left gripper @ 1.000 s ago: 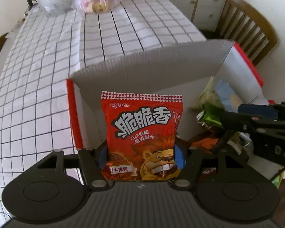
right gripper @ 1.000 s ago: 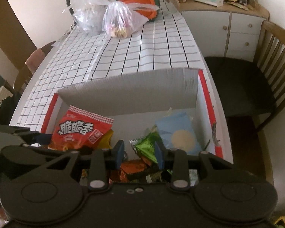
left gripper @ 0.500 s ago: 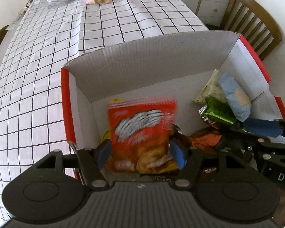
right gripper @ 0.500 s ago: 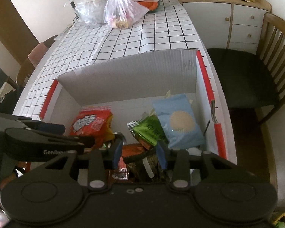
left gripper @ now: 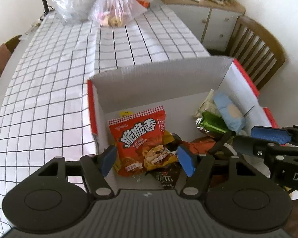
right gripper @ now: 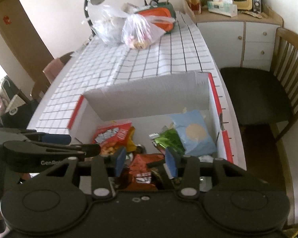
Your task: Organize snacks
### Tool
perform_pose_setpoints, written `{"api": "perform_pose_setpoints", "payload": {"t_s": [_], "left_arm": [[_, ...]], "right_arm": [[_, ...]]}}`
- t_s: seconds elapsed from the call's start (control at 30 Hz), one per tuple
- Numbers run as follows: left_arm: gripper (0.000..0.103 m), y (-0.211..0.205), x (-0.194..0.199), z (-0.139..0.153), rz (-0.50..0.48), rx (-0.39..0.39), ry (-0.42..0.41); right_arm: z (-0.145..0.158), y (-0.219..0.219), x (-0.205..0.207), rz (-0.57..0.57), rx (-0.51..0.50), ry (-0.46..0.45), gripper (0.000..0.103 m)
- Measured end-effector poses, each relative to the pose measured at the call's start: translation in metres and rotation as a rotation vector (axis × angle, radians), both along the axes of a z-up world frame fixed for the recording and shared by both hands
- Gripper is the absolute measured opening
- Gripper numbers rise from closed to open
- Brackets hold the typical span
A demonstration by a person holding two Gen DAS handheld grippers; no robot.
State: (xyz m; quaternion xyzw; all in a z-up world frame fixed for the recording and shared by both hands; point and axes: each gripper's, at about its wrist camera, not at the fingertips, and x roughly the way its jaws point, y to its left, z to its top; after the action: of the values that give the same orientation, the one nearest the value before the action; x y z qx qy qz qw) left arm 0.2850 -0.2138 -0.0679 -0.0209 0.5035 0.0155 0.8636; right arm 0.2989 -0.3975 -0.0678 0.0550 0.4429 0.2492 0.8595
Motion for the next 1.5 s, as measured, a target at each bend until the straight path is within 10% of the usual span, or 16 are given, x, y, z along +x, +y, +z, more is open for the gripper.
{"api": "perform_pose_setpoints", "payload": {"t_s": [0.1,0.43,1.5], "left_arm": [[0.068,0.003,-0.014,0.013,-0.003,-0.001,-0.047],[0.074,0.018,-0.059,0.052,-0.006,-0.028,-0.189],[0.100,0.027,-0.145,0.085,-0.017,-0.129,-0.344]], "right_arm": [[0.011,0.001,-0.012,-0.002,0.012,-0.045,0.076],[0.042,0.000,-0.044,-0.006,0.056,-0.147,0.092],[0.067,-0.021,-0.130,-0.124,0.083,-0.389,0.103]]}}
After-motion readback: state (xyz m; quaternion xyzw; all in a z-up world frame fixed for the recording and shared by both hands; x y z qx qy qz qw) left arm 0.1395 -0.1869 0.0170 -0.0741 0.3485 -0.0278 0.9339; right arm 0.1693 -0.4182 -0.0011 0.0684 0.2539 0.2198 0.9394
